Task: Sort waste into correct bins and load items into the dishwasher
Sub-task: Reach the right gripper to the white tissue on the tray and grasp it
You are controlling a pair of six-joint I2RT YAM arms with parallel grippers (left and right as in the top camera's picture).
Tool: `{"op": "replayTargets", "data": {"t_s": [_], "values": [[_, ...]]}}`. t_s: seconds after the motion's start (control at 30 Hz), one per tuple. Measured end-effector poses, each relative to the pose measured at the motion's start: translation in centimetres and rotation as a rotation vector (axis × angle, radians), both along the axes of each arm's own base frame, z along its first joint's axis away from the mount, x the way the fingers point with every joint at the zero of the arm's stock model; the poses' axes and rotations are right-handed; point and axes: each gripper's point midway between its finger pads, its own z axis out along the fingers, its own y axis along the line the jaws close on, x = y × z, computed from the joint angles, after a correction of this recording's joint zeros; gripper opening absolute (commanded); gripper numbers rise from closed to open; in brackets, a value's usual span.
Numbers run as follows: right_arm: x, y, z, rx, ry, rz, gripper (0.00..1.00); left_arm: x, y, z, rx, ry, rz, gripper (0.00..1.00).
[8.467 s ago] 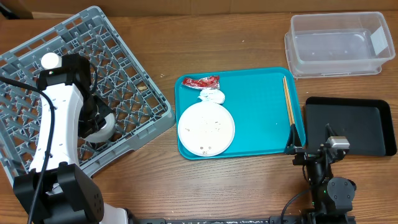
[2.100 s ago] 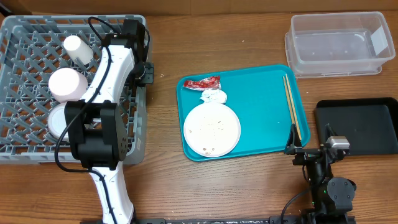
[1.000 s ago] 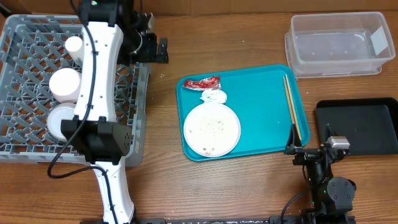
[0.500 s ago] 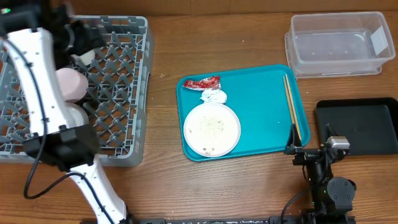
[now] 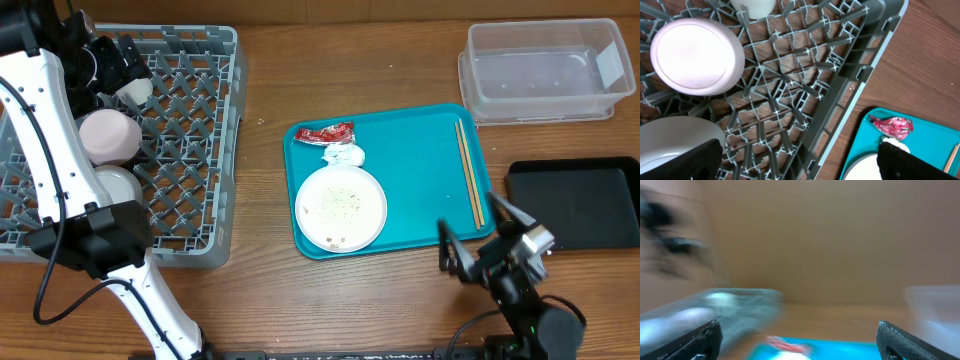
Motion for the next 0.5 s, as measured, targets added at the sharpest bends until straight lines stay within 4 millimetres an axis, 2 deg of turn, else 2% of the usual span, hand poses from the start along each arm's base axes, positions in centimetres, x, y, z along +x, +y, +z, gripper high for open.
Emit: {"op": "replayTargets", "data": {"t_s": [0.07,0.13,0.27,0.33,0.4,0.5], "values": [[-2.8,2.1,3.0,0.031,-0.114,0.174,1.0,0.0,0.0,0.0,0.0,0.0,0.0,1.0],[-5.0,2.9,5.2,0.068,-0.193,0.271,1.0,0.0,0.0,0.0,0.0,0.0,0.0,1.0],[-7.5,1.7,9.2,0.23,-0.31,0.304,1.0,0.0,0.0,0.0,0.0,0.0,0.0,1.0],[-7.2,0.7,9.9,0.312,-0.306,0.277,1.0,0.0,0.0,0.0,0.0,0.0,0.0,1.0],[-5.7,-0.5,9.9,0.403,-0.235,0.218,1.0,0.0,0.0,0.0,0.0,0.0,0.0,1.0],[-3.6,-1.5,10.3,0.442,-0.129,0.137,1.0,0.0,0.0,0.0,0.0,0.0,0.0,1.0]]}}
